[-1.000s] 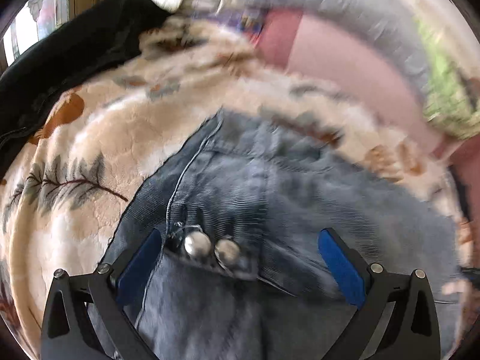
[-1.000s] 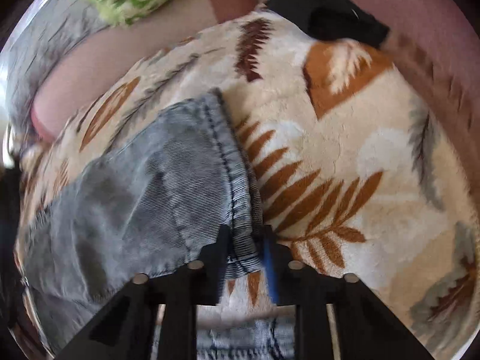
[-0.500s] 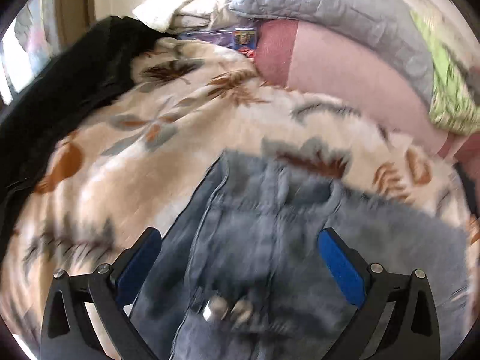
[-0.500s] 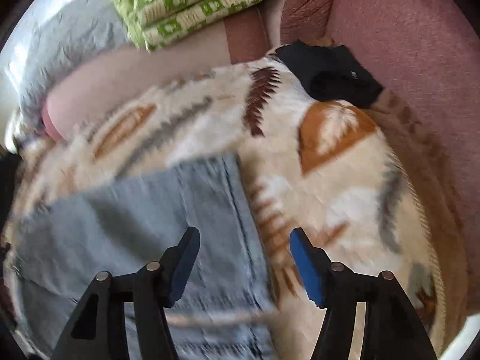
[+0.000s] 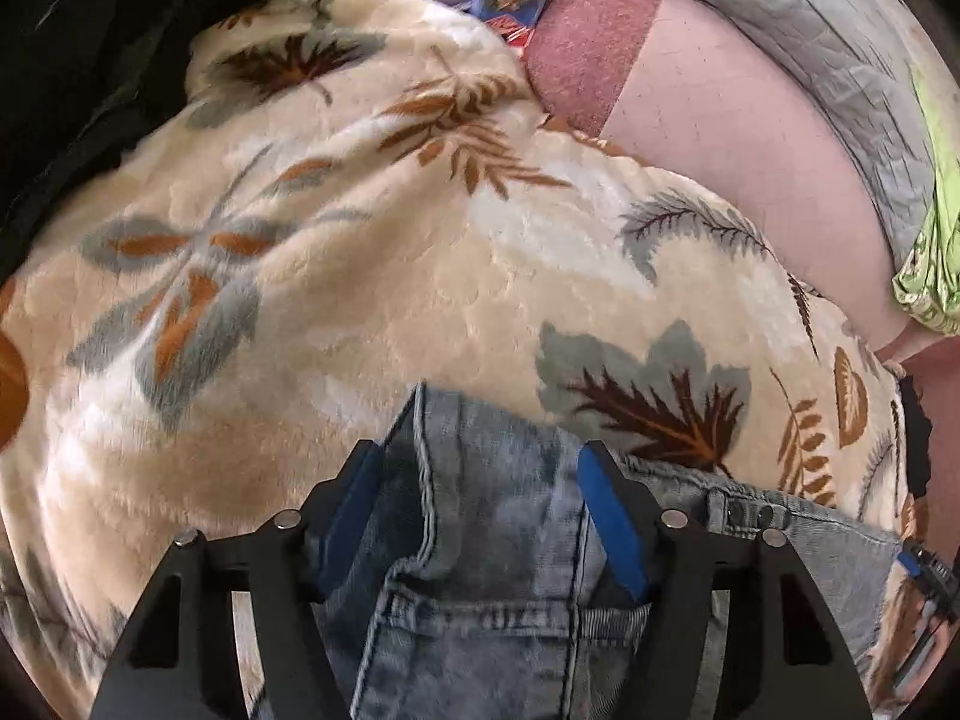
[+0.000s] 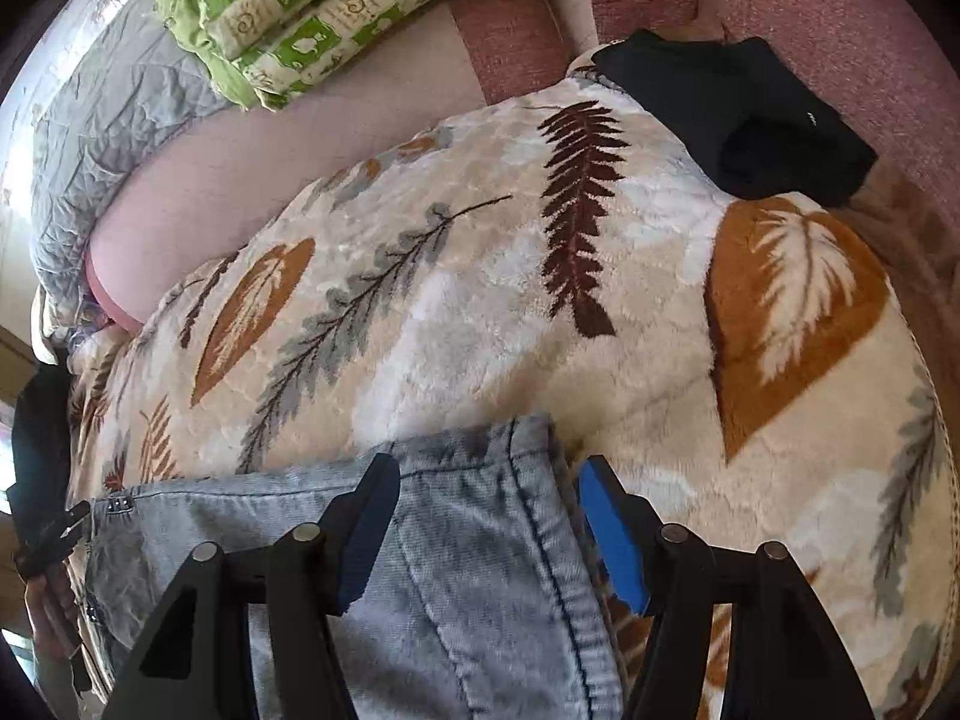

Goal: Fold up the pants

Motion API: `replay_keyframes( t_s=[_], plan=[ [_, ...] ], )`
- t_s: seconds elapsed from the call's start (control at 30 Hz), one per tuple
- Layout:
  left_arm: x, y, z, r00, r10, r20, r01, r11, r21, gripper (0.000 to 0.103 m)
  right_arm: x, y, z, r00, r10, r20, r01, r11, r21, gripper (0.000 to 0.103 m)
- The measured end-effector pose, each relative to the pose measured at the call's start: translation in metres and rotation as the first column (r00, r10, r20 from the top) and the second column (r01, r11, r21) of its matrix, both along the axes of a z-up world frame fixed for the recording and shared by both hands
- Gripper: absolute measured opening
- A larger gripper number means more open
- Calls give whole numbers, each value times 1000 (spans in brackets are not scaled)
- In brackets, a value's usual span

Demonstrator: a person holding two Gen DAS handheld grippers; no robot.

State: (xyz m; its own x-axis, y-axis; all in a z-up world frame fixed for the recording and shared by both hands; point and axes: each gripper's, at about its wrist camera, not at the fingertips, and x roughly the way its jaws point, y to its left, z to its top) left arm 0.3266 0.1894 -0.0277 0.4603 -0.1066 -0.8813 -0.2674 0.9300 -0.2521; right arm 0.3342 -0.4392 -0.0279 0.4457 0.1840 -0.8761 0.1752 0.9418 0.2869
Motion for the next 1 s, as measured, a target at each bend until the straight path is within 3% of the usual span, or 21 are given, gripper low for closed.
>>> replay_keyframes(
  t_s=[0.1,0.13,0.2,0.23,0.27,0.33,0.47,0.5,0.6,0.67,0.77,0.83,1.0],
  plan=[
    [12,1,-5,1000,-3,-12,3,1000,0,66,4,1,-6,1000,4,-13,-4,1000,0,66],
    [14,1,-6,1000,-1,-17,1,1000,0,60,5,2,-6,1000,6,-12,-6,1000,3,66],
    [17,0,-4,1000,6,-19,-6,1000,28,34,7,5,-6,1000,10,-10,-10,1000,-4,65],
    [18,-1,-4,1000,4,-27,-3,999,43,12,9,7,-6,1000,15,-16,-15,1000,-17,64],
    [19,-1,-4,1000,5,-31,-3,998,61,6,10,8,-6,1000,19,-19,-20,1000,-21,62],
    [20,-1,-6,999,5,-37,-2,996,94,3,12,9,-4,1000,18,-15,-19,999,-26,59],
    [19,2,-5,999,10,-38,-6,996,93,3,16,7,-3,1000,-6,-16,5,999,-33,59],
    [19,2,-5,999,9,-38,-5,995,99,3,18,11,-8,999,14,-47,-16,999,-42,54],
    [21,1,-4,999,16,-44,-11,994,110,3,22,15,-12,998,18,-66,-22,998,-54,23],
    [21,1,0,999,25,-34,-21,993,112,2,19,20,-2,999,29,-36,-32,996,-81,20],
    [9,2,23,998,37,41,-42,992,117,2,6,28,21,999,40,28,-36,991,-126,20],
    [-5,5,41,995,46,94,-55,994,95,2,-11,25,44,995,25,96,-14,994,-109,20],
    [-71,4,105,966,39,254,-53,997,51,2,-63,22,93,975,23,219,-3,996,-92,20]
  ],
)
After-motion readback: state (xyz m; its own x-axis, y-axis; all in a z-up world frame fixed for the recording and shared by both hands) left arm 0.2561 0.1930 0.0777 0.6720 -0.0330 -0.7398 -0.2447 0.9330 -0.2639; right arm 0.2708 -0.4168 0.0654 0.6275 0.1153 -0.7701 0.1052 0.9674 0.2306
